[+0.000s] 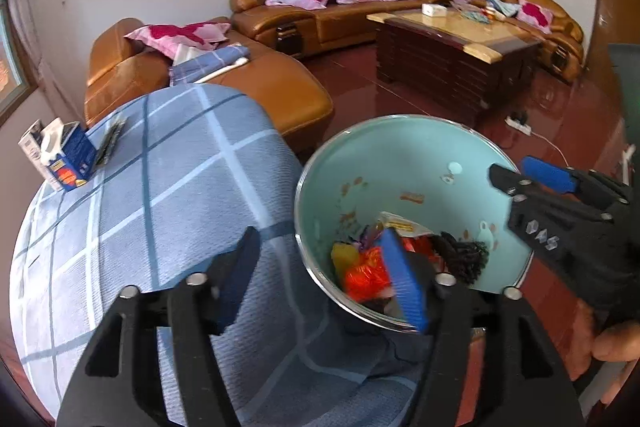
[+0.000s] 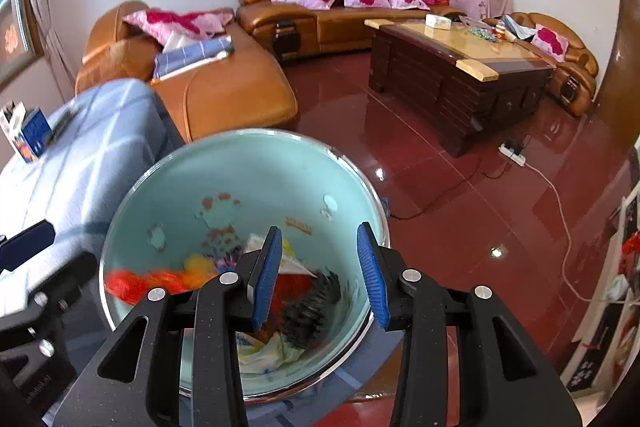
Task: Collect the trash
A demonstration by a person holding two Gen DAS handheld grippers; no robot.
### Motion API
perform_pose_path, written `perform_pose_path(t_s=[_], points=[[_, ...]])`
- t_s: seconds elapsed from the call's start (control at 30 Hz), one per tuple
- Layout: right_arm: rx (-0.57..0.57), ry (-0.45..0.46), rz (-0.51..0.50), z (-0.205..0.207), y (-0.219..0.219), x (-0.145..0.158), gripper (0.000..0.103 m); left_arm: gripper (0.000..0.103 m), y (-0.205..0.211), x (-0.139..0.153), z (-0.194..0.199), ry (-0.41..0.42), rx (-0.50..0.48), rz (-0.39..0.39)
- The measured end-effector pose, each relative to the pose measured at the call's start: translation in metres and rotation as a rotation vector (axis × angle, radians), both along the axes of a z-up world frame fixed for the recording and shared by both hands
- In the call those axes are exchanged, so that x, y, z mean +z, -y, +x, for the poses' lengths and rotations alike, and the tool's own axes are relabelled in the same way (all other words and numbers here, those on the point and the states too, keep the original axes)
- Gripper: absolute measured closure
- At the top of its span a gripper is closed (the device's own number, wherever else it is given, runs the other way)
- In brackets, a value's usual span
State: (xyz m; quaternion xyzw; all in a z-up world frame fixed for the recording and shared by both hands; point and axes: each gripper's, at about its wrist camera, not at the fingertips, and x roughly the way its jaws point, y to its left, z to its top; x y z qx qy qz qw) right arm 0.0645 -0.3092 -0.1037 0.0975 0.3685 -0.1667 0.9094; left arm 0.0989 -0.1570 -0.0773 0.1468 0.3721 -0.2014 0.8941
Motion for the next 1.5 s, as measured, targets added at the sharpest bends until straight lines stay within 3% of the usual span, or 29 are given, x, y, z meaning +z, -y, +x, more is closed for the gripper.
perform_pose_path(t_s=[0.03, 0.1, 0.17, 0.33, 0.67, 1.2, 1.33, 1.5], points=[[-0.008, 0.031, 0.018, -0.004, 0.002, 0.004, 0.061, 0.025, -0.003, 0.002, 0.0, 0.006, 0.017, -0.004], [-0.038, 0.074, 0.033, -0.012, 0.004, 0.01, 0.044, 0.018, -0.008, 0.006, 0.0, 0.021, 0.053, -0.009], [-0.071, 0.102, 0.034, -0.018, 0.005, 0.013, 0.033, 0.018, -0.012, 0.007, -0.001, 0.026, 0.061, -0.014], [-0.123, 0.128, 0.03, -0.029, 0.002, 0.014, 0.016, 0.017, -0.017, 0.007, -0.01, 0.058, 0.094, -0.014], [-0.17, 0.123, 0.018, -0.058, -0.014, 0.029, 0.013, 0.009, -0.039, 0.024, -0.034, 0.093, 0.133, -0.062], [-0.181, 0.491, -0.156, -0.125, -0.063, 0.136, 0.011, 0.006, -0.087, 0.118, -0.088, 0.382, 0.162, -0.234], [-0.181, 0.55, -0.176, -0.136, -0.07, 0.15, 0.01, 0.006, -0.083, 0.126, -0.099, 0.407, 0.135, -0.25], [-0.195, 0.562, -0.17, -0.142, -0.066, 0.153, 0.009, 0.006, -0.081, 0.127, -0.102, 0.404, 0.127, -0.251]])
